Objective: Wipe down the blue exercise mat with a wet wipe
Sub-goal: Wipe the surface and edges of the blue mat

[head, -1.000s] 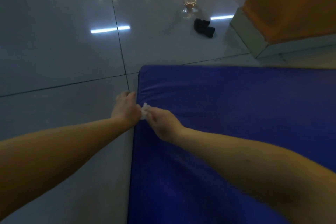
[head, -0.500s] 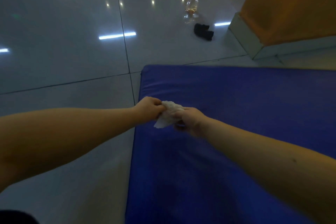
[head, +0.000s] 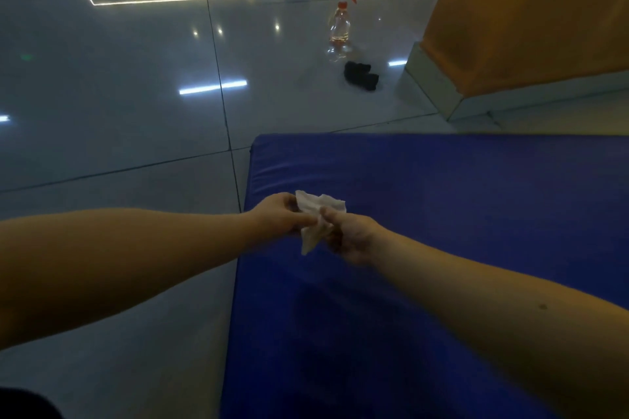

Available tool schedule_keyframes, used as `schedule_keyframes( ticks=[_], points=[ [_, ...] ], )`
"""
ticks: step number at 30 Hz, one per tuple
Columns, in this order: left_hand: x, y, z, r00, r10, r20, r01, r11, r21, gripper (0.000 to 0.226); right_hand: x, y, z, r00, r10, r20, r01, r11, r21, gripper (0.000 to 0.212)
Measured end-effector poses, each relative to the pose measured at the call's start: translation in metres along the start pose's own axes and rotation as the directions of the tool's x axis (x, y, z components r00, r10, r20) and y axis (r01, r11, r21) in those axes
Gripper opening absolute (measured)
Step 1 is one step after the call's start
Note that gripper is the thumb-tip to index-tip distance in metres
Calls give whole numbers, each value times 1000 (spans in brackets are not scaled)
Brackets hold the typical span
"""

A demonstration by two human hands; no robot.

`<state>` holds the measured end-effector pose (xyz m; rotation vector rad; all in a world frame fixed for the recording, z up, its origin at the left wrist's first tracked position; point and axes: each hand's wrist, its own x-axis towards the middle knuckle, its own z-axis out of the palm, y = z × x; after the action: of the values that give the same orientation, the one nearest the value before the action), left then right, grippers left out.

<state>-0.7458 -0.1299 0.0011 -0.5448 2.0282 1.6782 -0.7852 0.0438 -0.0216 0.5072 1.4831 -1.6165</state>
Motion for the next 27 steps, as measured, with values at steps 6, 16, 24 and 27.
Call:
schedule_keyframes(
  ticks=[6, 16, 24, 27],
  points=[
    [5, -15, -4, 992, 12, -127, -7, 999, 38, 59, -4, 10, -13, 992, -20, -124, 14, 999, -47, 41],
    [1, -9, -2, 977, 174, 127, -215, 771, 600, 38, -17, 8, -18, 969, -246, 22, 219, 815, -537, 36],
    [7, -10, 4, 986, 158, 59, -163, 809, 564, 22, -11, 13, -3, 939, -326, 111, 320, 707, -631, 22],
    [8, -12, 0, 987, 162, 17, -149, 858, 491, 27, -10, 6, -5, 969, -236, 74, 238, 805, -543, 25]
  ],
)
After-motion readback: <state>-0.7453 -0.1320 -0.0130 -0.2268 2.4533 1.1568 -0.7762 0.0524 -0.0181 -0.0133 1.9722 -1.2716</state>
